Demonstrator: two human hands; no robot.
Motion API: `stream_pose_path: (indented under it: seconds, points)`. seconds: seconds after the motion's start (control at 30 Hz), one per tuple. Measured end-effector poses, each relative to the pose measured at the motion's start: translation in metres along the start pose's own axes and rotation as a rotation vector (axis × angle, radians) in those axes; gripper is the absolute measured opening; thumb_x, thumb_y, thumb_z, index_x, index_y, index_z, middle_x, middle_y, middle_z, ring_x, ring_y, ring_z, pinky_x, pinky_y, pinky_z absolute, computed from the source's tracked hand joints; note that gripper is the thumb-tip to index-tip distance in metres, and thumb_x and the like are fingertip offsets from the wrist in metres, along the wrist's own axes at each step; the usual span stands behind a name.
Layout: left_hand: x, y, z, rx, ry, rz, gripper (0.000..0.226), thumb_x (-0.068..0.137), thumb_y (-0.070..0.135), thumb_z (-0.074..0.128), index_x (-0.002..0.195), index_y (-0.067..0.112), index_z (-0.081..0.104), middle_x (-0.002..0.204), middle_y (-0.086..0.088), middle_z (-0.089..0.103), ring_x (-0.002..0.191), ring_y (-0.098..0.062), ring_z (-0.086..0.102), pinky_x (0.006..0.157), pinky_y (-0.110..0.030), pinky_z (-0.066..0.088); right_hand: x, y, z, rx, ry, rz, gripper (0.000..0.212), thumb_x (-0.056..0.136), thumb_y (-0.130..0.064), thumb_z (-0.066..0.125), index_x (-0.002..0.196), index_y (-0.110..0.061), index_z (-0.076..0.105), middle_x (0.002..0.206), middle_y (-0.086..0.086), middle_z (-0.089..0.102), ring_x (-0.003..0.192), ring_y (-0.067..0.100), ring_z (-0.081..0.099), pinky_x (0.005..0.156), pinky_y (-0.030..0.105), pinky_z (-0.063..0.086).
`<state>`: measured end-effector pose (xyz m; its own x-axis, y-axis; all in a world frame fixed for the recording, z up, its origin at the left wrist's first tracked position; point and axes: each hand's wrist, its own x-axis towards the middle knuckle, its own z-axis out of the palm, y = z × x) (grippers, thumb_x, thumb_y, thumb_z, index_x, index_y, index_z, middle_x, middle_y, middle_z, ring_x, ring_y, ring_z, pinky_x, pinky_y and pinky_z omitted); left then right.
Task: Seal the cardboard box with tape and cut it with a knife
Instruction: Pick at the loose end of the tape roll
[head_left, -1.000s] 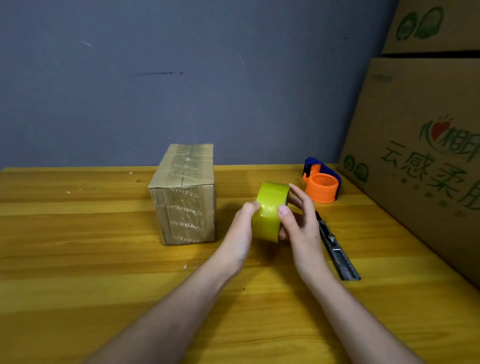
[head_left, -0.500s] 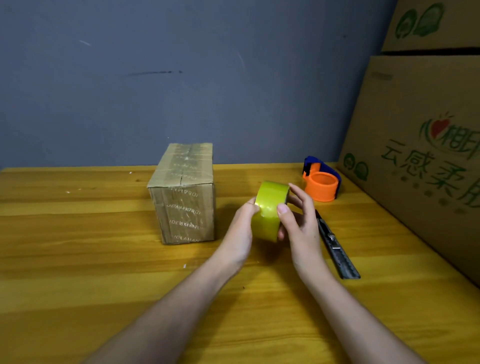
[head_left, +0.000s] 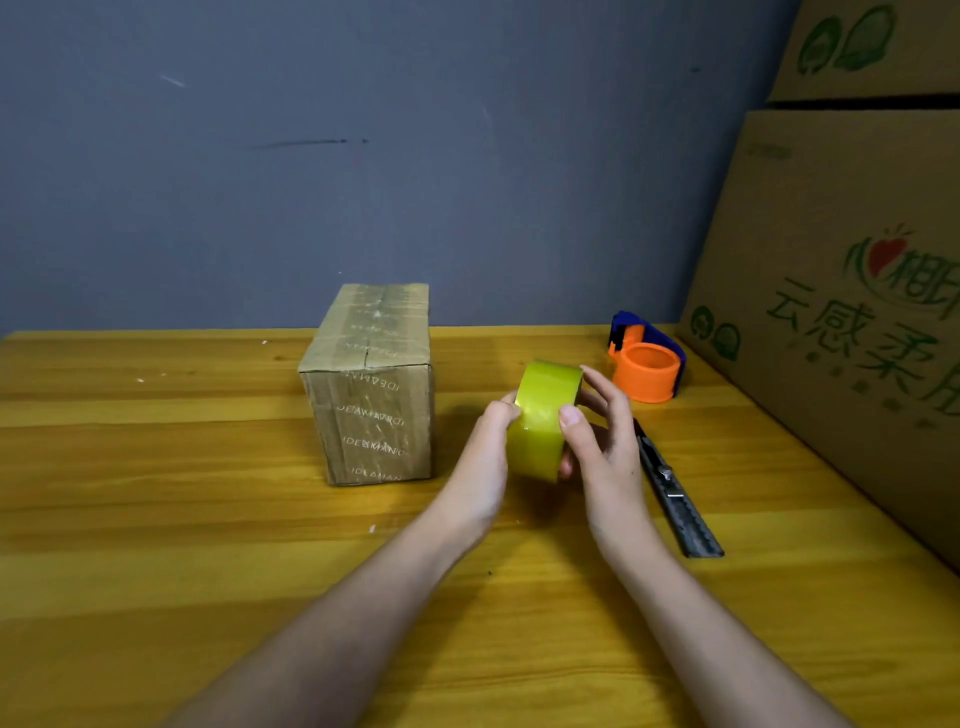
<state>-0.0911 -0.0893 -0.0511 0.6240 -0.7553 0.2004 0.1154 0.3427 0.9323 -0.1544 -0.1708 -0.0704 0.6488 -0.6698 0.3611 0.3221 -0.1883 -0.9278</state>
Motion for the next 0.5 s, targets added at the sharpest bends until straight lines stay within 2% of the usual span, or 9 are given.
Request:
stream_pose_path:
  seconds: [0.07,0.23,0.33,0.4,0.5]
  points:
    - [-0.0005,0.0013,0.0007,0.013,-0.001,0.013,0.034,0.08,0.023,0.03,0.093,0.01,0.059,0.054,-0.004,0.062,0.047,-0.015,0.056,0.051,-0.021,0.049,0.0002,-0.0004,-0.0009,-0.007,0.0,-0.008,0.069,0.067,-0.053,0.059,0.13,-0.029,0.047,0.127,0.004,0.052,0.078,0.015,0.053,0.046,0.012,0.042]
    - [-0.0015,0.0028,-0.0025,0.028,-0.035,-0.01,0.041,0.092,0.007,0.018,0.086,0.013,0.059,0.052,-0.001,0.062,0.045,-0.011,0.056,0.048,-0.019,0.047,-0.0002,0.0003,-0.0015,-0.012,0.002,-0.008,0.067,0.067,-0.054,0.059,0.129,-0.031,0.046,0.13,0.004,0.051,0.084,0.019,0.052,0.046,0.012,0.042]
    - [-0.0032,0.0038,-0.0003,0.004,-0.067,0.008,0.029,0.087,0.012,0.027,0.09,0.012,0.055,0.052,-0.001,0.063,0.044,-0.01,0.056,0.049,-0.018,0.048,0.0004,0.0002,-0.0014,-0.011,0.0,-0.015,0.068,0.068,-0.054,0.058,0.13,-0.03,0.046,0.129,0.003,0.052,0.081,0.018,0.051,0.045,0.011,0.041]
    - [-0.0038,0.0026,-0.0006,-0.016,-0.078,0.015,0.032,0.079,0.02,0.03,0.096,0.008,0.054,0.054,-0.002,0.064,0.046,-0.012,0.057,0.051,-0.019,0.049,0.0007,-0.0001,-0.0009,0.001,-0.002,-0.009,0.069,0.068,-0.054,0.058,0.13,-0.028,0.047,0.128,0.003,0.052,0.076,0.015,0.051,0.045,0.011,0.041]
    - [-0.0011,0.0007,-0.0033,-0.018,-0.049,-0.008,0.035,0.091,0.02,0.023,0.099,0.007,0.054,0.057,-0.004,0.064,0.047,-0.014,0.057,0.051,-0.021,0.049,0.0006,0.0001,-0.0002,0.01,-0.006,0.004,0.07,0.067,-0.054,0.058,0.13,-0.028,0.047,0.128,0.003,0.052,0.076,0.015,0.052,0.045,0.012,0.042]
